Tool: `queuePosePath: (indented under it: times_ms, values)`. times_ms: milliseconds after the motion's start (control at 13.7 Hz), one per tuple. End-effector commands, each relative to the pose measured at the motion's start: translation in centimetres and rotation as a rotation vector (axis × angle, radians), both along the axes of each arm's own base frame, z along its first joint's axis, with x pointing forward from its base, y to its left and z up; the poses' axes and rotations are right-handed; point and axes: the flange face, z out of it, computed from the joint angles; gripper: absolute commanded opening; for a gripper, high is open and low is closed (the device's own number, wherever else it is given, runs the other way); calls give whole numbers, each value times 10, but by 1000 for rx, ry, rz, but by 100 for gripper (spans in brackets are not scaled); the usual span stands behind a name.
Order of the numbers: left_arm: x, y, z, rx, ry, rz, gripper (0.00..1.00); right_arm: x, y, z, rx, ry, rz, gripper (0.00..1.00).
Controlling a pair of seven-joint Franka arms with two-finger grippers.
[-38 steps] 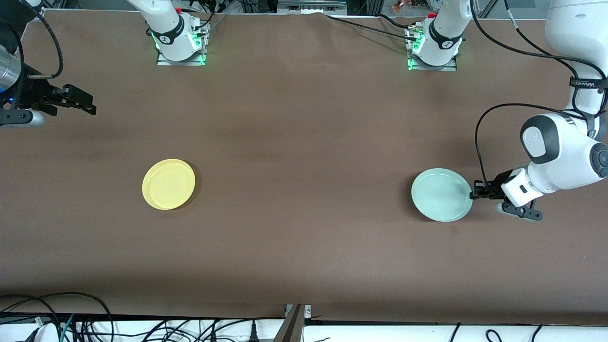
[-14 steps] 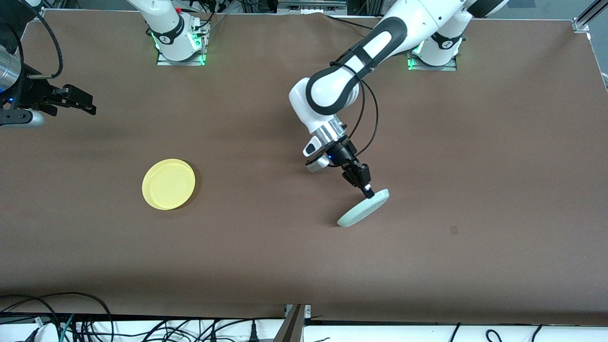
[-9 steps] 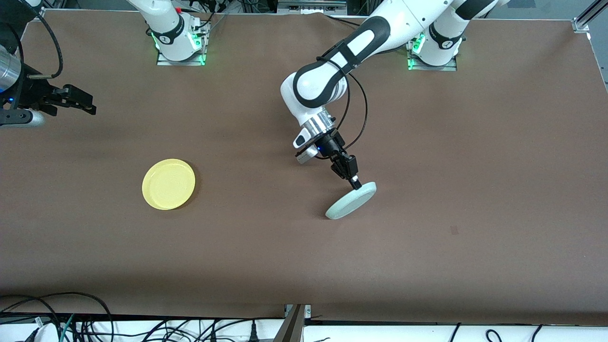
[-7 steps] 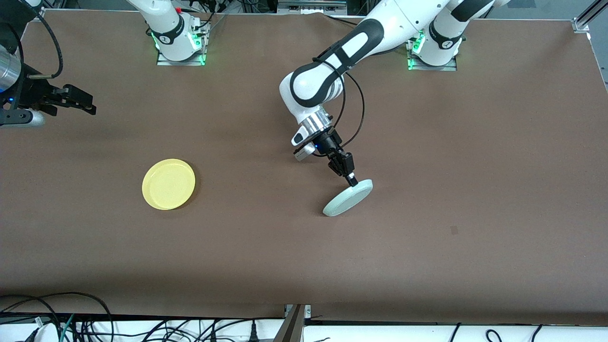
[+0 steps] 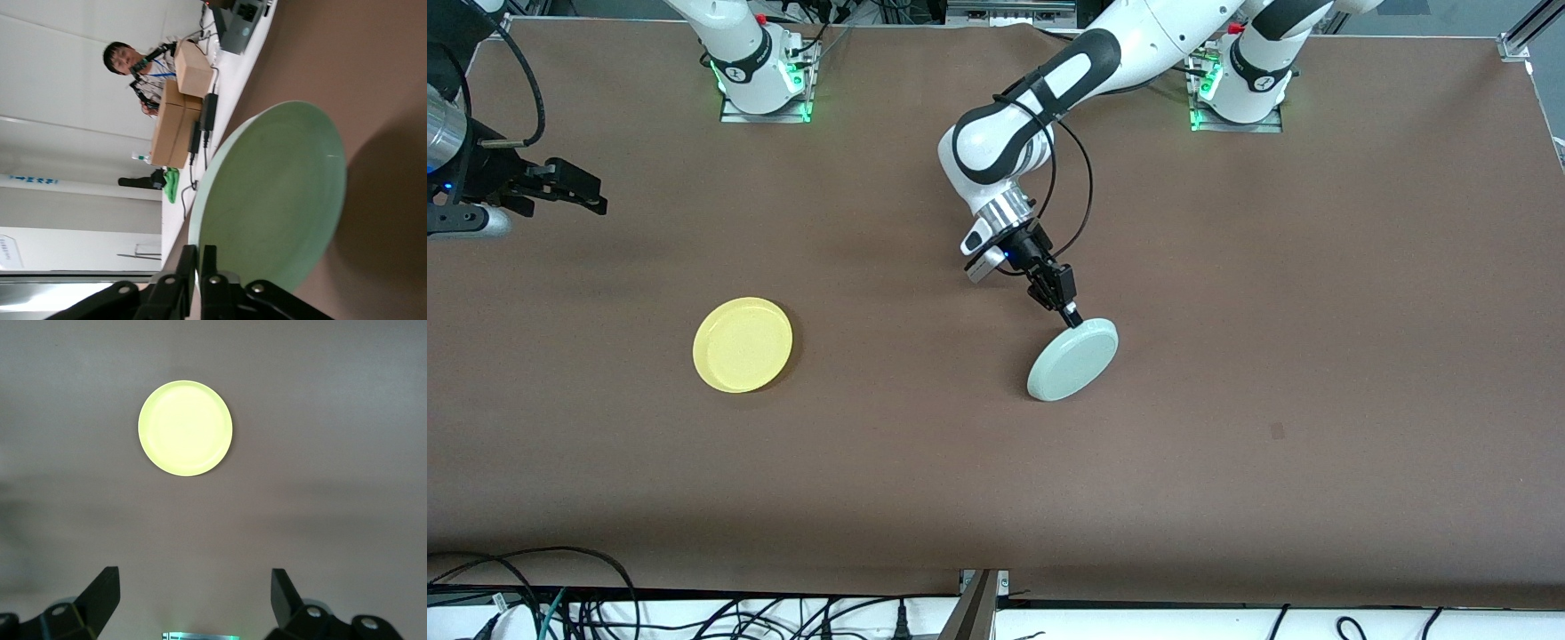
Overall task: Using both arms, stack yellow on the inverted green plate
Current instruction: 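Lower the inverted green plate onto the table and release it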
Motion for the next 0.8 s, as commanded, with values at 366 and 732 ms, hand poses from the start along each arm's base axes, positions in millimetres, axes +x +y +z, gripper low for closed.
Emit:
queuePosePath:
  times_ms: [366,732]
  values:
    - [-20,-23,-14,-316,318,177,100,1,0,4,16,8,-13,100]
    - [27,-7,28,-659,400,377,100,2,-1,3,15,8,-10,100]
